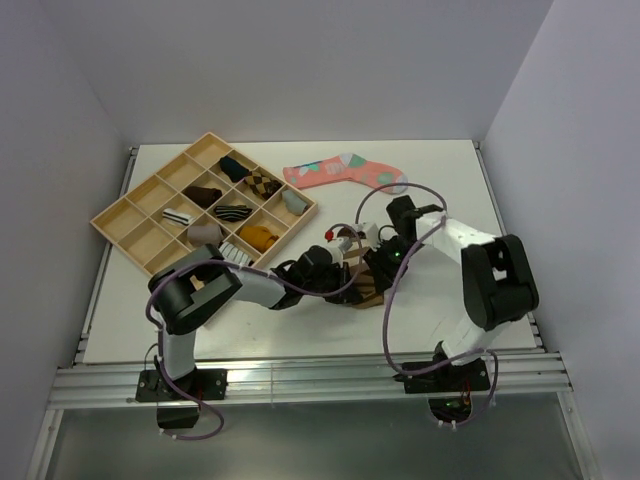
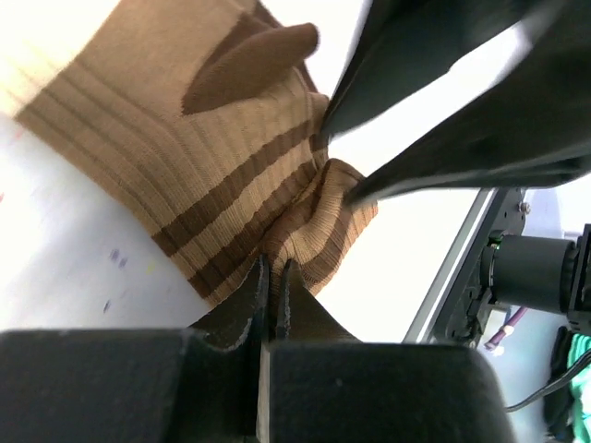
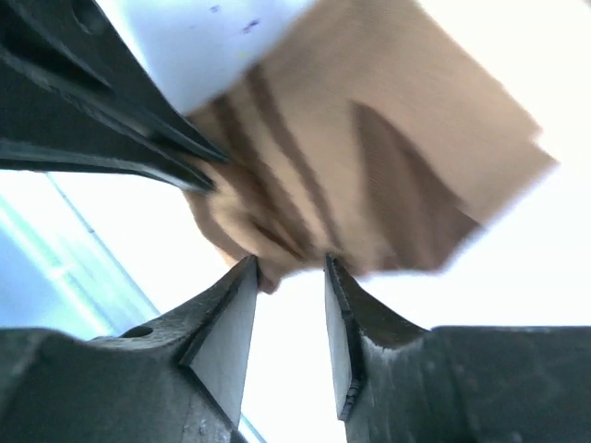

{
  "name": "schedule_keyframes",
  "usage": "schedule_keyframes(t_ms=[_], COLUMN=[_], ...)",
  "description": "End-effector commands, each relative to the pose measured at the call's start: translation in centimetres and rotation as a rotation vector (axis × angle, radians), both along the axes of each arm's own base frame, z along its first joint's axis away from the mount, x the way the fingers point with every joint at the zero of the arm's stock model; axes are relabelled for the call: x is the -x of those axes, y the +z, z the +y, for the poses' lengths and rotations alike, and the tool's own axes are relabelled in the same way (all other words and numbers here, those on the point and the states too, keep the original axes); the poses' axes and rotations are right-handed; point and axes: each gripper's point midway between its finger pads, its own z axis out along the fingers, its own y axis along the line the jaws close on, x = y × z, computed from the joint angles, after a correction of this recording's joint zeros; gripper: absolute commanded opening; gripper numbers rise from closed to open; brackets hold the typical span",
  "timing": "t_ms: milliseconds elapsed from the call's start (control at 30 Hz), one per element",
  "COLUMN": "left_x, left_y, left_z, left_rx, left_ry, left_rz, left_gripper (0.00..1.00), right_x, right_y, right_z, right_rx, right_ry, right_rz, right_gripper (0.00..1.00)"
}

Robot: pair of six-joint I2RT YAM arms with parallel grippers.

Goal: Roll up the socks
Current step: Roll the sock at the center of the board.

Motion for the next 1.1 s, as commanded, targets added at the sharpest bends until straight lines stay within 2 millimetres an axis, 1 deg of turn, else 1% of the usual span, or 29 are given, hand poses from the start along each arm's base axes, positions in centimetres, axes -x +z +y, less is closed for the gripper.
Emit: schedule_keyframes(t_ms=[0,67,133,167,200,233,267,300,333,367,433,467,533,600,633,667,733,767,833,867,967,1067], left_x=[3.2,3.4,4.1,4.1,4.7,4.4,4.8,5.2,5.2,5.3,5.5,5.3,5.4,5.0,4.9,4.8,4.6,4.6,4.2,4.2,4.1,4.0], left_y=[-5.3,-4.8,-4.7,-4.3,-4.3,-3.7,-3.7,-3.5,-3.3,-3.1,-2.4,-2.0,-1.6,-1.8,-1.4,-1.3,-1.1,-1.0,-0.9,-1.0,-1.2,-1.1], left_z=[5.4,5.5,6.1,5.7,6.2,5.7,6.0,6.1,6.1,6.2,6.0,6.0,5.8,5.9,5.5,5.4,4.7,4.7,4.2,4.1,3.8,3.5], left_rx=[-0.278,-0.291,-0.331,-0.325,-0.346,-0.334,-0.353,-0.361,-0.36,-0.365,-0.364,-0.353,-0.352,-0.361,-0.354,-0.35,-0.333,-0.335,-0.329,-0.333,-0.325,-0.316], left_ry=[0.057,0.049,0.038,0.034,0.022,0.017,0.013,-0.007,-0.01,-0.016,-0.039,-0.043,-0.063,-0.063,-0.074,-0.075,-0.085,-0.085,-0.089,-0.089,-0.09,-0.093], left_rz=[0.188,0.197,0.236,0.248,0.288,0.294,0.322,0.365,0.385,0.407,0.464,0.487,0.537,0.568,0.582,0.594,0.617,0.626,0.627,0.637,0.659,0.665], left_gripper=[0.0,0.0,0.0,0.0,0.0,0.0,0.0,0.0,0.0,0.0,0.0,0.0,0.0,0.0,0.0,0.0,0.0,0.0,0.0,0.0,0.0,0.0], right_x=[-4.5,-4.4,-4.3,-4.3,-4.0,-3.9,-3.6,-2.9,-2.5,-2.0,-1.1,-0.5,0.1,1.3,1.9,2.6,3.4,4.3,5.2,5.7,6.5,6.7], right_y=[1.4,2.6,3.1,3.7,3.7,3.8,4.5,5.0,4.6,5.1,5.0,5.2,5.6,5.4,5.7,5.3,5.2,4.5,4.1,4.0,3.5,3.0], right_z=[-1.2,-1.2,-1.5,-1.5,-1.7,-1.7,-1.6,-1.4,-1.4,-1.3,-1.2,-1.1,-0.8,-0.5,0.1,0.3,0.8,1.4,2.1,2.7,3.3,3.7], right_rx=[0.046,0.031,0.022,0.009,0.003,-0.007,-0.025,-0.053,-0.059,-0.074,-0.092,-0.111,-0.127,-0.145,-0.157,-0.155,-0.151,-0.148,-0.158,-0.168,-0.166,-0.164], right_ry=[-0.062,-0.067,-0.076,-0.077,-0.077,-0.063,-0.05,-0.012,0.004,0.021,0.076,0.096,0.158,0.218,0.256,0.284,0.336,0.388,0.434,0.466,0.513,0.525], right_rz=[-0.272,-0.311,-0.325,-0.352,-0.36,-0.38,-0.411,-0.44,-0.432,-0.452,-0.471,-0.477,-0.507,-0.504,-0.518,-0.515,-0.539,-0.54,-0.554,-0.555,-0.547,-0.548], right_gripper=[0.43,0.44,0.45,0.45,0.45,0.45,0.45,0.45,0.45,0.46,0.46,0.46,0.46,0.46,0.47,0.47,0.47,0.48,0.49,0.5,0.5,0.5])
